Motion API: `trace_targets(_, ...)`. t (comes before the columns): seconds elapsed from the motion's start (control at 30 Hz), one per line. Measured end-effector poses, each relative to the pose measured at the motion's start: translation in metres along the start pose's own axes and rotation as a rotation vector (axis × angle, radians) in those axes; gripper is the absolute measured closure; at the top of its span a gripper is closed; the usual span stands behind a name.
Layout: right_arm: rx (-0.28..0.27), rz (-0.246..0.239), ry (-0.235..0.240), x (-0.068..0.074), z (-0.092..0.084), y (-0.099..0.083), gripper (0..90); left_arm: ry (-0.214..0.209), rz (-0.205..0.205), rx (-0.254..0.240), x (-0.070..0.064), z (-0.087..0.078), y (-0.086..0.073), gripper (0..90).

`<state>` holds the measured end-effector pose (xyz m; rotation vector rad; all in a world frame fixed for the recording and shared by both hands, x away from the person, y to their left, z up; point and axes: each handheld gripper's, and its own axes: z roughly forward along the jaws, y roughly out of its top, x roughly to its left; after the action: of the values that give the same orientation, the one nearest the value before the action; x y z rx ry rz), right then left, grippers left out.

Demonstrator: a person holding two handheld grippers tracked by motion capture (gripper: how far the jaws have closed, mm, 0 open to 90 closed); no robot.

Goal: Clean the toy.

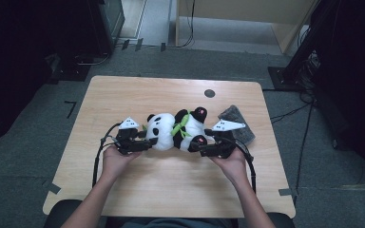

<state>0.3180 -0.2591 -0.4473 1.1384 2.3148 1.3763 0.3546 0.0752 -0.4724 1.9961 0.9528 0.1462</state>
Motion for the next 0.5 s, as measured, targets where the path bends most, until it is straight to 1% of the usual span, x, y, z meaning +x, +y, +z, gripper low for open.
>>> trace_targets(0.07, 0.002, -0.002, 0.014, -0.001, 0.005, -0.005, 18.5, -0.002, 0.000, -0.001, 0.000, 0.000, 0.000, 43.9)
trace_targets(0.13, 0.025, -0.012, 0.014, -0.002, 0.010, -0.010, 17.5, -0.007, -0.002, -0.002, 0.001, 0.000, 0.000, 43.2)
trace_targets(0.17, 0.037, -0.010, 0.004, -0.002, 0.012, -0.011, 17.5, -0.011, -0.008, -0.003, 0.002, 0.001, 0.000, 42.4)
trace_targets(0.2, 0.042, -0.017, -0.014, -0.002, 0.014, -0.012, 17.5, -0.012, -0.012, -0.003, 0.002, 0.001, 0.000, 41.9)
trace_targets(0.23, 0.042, -0.021, -0.023, -0.003, 0.016, -0.013, 17.5, -0.014, -0.017, -0.003, 0.002, 0.001, 0.000, 41.5)
trace_targets(0.3, 0.041, -0.013, -0.025, -0.003, 0.019, -0.013, 17.1, -0.015, -0.022, -0.004, 0.002, 0.001, 0.001, 40.8)
trace_targets(0.4, 0.040, -0.038, -0.033, -0.001, 0.024, -0.013, 14.6, -0.019, -0.030, -0.007, 0.002, 0.002, 0.001, 40.5)
trace_targets(0.5, 0.042, -0.071, -0.057, 0.001, 0.028, -0.014, 16.2, -0.026, -0.039, -0.006, 0.002, 0.003, 0.001, 41.9)
